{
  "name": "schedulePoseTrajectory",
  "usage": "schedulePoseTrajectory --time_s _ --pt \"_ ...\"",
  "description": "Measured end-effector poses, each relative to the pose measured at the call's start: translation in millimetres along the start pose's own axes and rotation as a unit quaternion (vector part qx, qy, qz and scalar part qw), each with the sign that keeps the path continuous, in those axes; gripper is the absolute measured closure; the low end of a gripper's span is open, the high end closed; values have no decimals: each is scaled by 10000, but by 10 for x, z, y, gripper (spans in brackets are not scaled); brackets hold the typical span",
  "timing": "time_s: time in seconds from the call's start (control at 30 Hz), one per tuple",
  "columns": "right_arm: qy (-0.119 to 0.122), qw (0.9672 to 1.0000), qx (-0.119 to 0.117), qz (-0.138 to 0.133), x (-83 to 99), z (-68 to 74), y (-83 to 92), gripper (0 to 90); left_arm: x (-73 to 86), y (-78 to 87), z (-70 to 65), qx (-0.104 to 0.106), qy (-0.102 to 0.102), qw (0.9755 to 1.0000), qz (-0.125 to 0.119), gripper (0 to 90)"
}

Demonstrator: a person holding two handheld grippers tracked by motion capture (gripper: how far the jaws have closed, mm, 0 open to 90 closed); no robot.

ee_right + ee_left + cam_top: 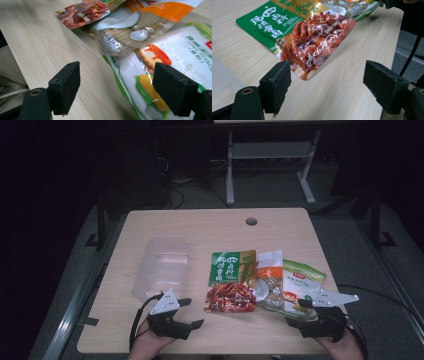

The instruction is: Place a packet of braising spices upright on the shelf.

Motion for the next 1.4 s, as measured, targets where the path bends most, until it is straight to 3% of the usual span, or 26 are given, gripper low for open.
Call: schedulePoseTrajectory --time_s 0.33,0.6,0.83,0.97,1.17,1.4 --pt "20 10000 -55 -10 -20 32 -43 203 6 -63 2 28 10 10000 35 230" --pt "12 10000 -23 -47 -131 45 -65 175 -94 -151 -7 24 -46 10000 11 260" --pt "-37 9999 -141 -35 -306 86 -120 147 -222 -277 14 124 -130 9998 43 297" --pt "78 9998 -192 26 -467 120 -148 147 -306 -377 11 222 -227 9995 19 339" --pt "169 9995 -272 39 -726 149 -194 147 -346 -520 13 243 -328 9991 102 413" --pt "159 9989 -421 153 -952 174 -366 149 -299 -671 52 213 -246 9991 284 473"
Point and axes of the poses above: each handheld gripper's, and its own axes: y roughly backward along the jaws, x roughly out of its underside, z roughly to its left, the point moved 10 cm from there along -y, roughly forward along the jaws, and after that the axes turned 11 degrees about -y, right-handed, at the moved point
